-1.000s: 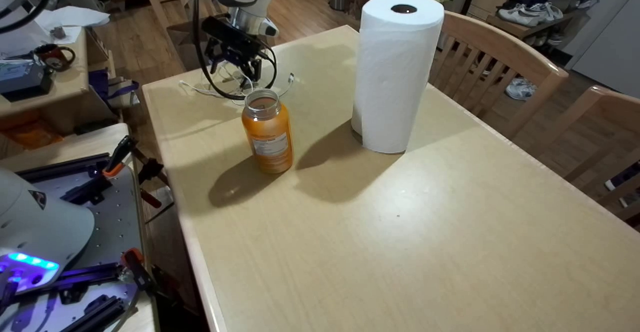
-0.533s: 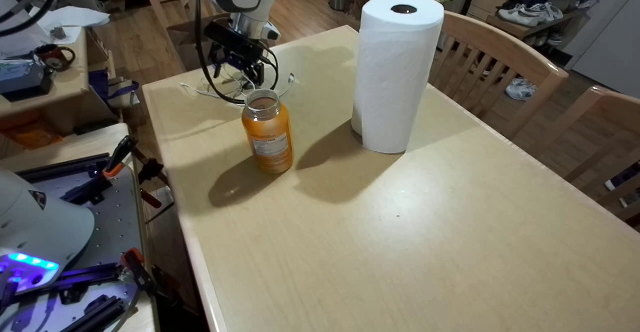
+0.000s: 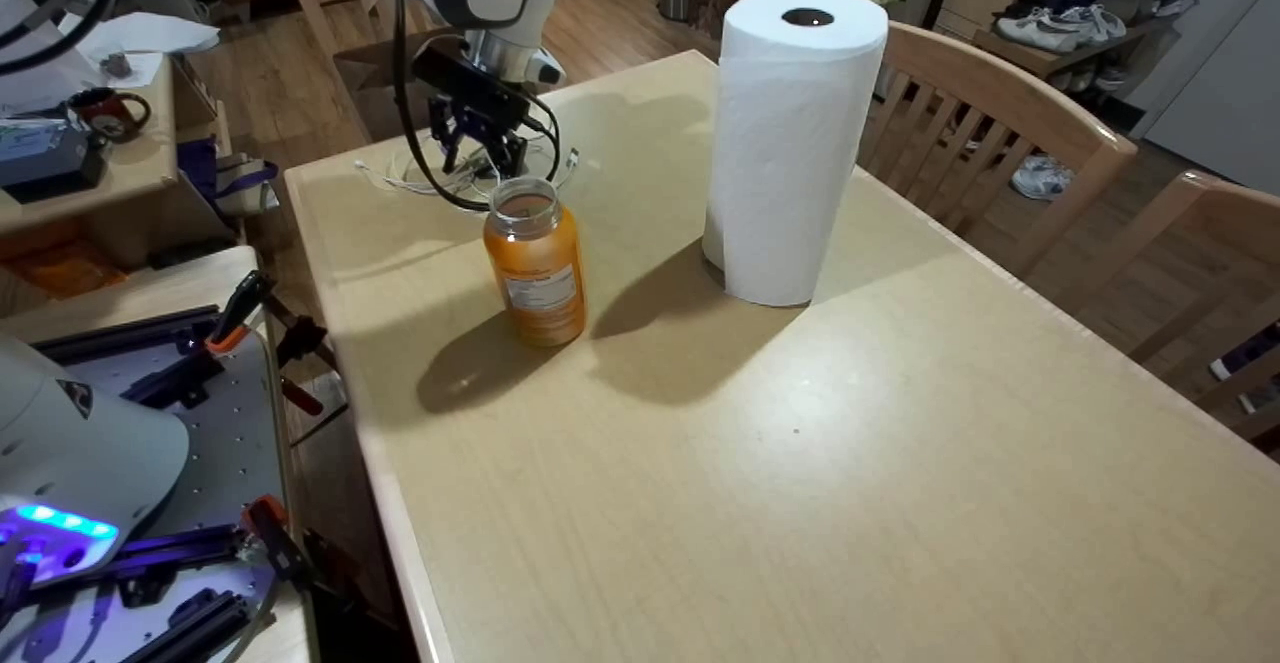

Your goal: Put the cable in the paper bag

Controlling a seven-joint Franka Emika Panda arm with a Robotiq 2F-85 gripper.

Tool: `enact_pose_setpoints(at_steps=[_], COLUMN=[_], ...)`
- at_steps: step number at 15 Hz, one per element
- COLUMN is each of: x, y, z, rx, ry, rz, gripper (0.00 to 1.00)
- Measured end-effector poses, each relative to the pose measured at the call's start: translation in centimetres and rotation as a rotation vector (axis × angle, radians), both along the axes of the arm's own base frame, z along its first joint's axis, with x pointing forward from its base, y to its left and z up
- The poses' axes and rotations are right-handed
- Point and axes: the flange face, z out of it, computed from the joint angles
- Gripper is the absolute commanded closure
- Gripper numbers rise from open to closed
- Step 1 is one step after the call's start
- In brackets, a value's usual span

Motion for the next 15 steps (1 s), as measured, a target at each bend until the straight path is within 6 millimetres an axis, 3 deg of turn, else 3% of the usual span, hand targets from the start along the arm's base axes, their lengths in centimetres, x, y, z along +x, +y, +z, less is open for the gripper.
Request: enact_pose_setpoints(at_steps=[2, 5, 7, 12, 15], x=[0.0, -0.1, -0.2, 0.0, 1.2], y=[0.3, 0.6, 0.8, 0.6, 0.2], z=[0.4, 0.8, 0.9, 0.9, 1.7], rx=[0.004, 0.008, 0.009, 0.013, 0.026], ry=[-0.005, -0.009, -0.008, -0.010, -0.053], rz=[0.004, 0.010, 0.012, 0.004, -0.017], gripper=[0.94, 1.00, 0.95, 0.96, 0.97])
